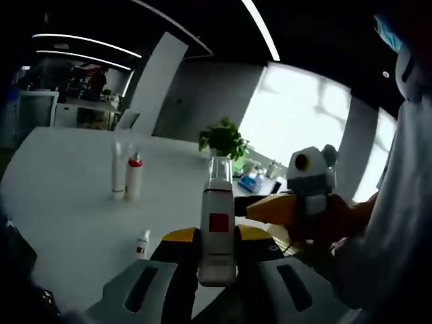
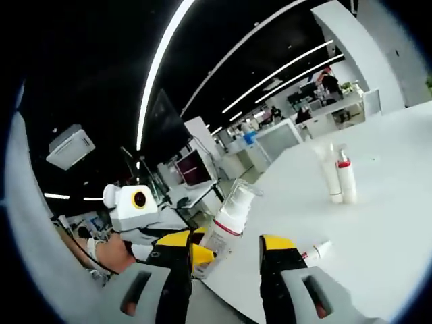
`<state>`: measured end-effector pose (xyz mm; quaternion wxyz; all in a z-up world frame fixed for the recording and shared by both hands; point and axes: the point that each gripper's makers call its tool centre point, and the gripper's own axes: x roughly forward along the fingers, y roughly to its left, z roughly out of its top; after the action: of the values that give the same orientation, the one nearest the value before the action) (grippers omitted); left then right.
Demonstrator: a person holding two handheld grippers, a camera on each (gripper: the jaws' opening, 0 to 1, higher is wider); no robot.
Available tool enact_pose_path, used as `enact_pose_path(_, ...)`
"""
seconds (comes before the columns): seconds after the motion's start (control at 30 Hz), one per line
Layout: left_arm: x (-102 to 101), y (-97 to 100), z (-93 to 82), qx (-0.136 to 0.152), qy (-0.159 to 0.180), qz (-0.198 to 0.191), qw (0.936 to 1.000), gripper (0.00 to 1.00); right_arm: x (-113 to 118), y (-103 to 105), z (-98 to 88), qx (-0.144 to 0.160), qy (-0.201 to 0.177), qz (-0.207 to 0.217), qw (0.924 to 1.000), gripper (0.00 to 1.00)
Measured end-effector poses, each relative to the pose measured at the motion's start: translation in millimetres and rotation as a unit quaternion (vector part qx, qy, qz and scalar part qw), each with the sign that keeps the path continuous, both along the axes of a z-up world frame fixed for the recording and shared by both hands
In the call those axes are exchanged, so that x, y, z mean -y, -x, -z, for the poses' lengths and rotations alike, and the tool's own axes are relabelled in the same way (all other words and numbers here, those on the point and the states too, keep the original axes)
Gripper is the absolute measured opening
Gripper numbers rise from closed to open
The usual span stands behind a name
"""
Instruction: Arrange the skincare products in the storage area until every visible bottle or jar stands upright without overlapping.
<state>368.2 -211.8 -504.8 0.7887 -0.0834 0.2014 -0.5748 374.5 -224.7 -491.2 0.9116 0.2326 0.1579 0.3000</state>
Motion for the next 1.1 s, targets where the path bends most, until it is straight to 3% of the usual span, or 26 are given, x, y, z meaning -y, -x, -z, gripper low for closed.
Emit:
enact_pose_path(0.07, -2, 3.0, 1.8, 0.001, 0.002, 0.001, 1.0000, 0.18, -5, 1, 1.1, -0.007, -0.007, -0.011, 0.9999, 0.25)
enact_pose_path(0.13, 1, 15.0, -1.6, 0.011, 0.024, 0.033, 0.9991, 0.18, -9, 2, 2.9, -0.012, -0.003, -0.019, 0.9997, 0.21)
enact_pose_path(0.33, -10, 23.2, 4.6, 0.024, 0.035, 0.034, 0.9985, 0.18, -25, 11, 6.0, -0.023, -0.008, -0.053, 0.9983, 0.19)
enact_pose_path(0.47, -15, 30.1, 14.1, 0.022, 0.019, 0.039, 0.9988, 0.18, -35, 19, 11.8, -0.002, 0.038, -0.087, 0.9955, 0.18)
enact_pose_path(0.53, -14, 29.9, 13.2, 0.031, 0.016, 0.041, 0.9986, 0.18, -35, 19, 8.3, 0.004, 0.033, -0.087, 0.9956, 0.17)
enact_pose_path(0.73, -12, 34.5, 14.8, 0.023, 0.020, 0.056, 0.9980, 0.18, -37, 23, 6.5, 0.013, 0.034, -0.101, 0.9942, 0.15)
enact_pose_path(0.87, -11, 37.2, 12.2, 0.007, 0.036, 0.064, 0.9973, 0.19, -37, 25, 3.1, 0.020, 0.025, -0.117, 0.9926, 0.15)
enact_pose_path(0.97, -12, 37.6, 5.8, -0.022, 0.068, 0.065, 0.9953, 0.19, -39, 26, -3.6, 0.031, 0.005, -0.136, 0.9901, 0.14)
enact_pose_path(1.1, -12, 41.3, 2.7, -0.047, 0.086, 0.077, 0.9923, 0.21, -45, 31, -9.3, 0.058, 0.012, -0.188, 0.9804, 0.14)
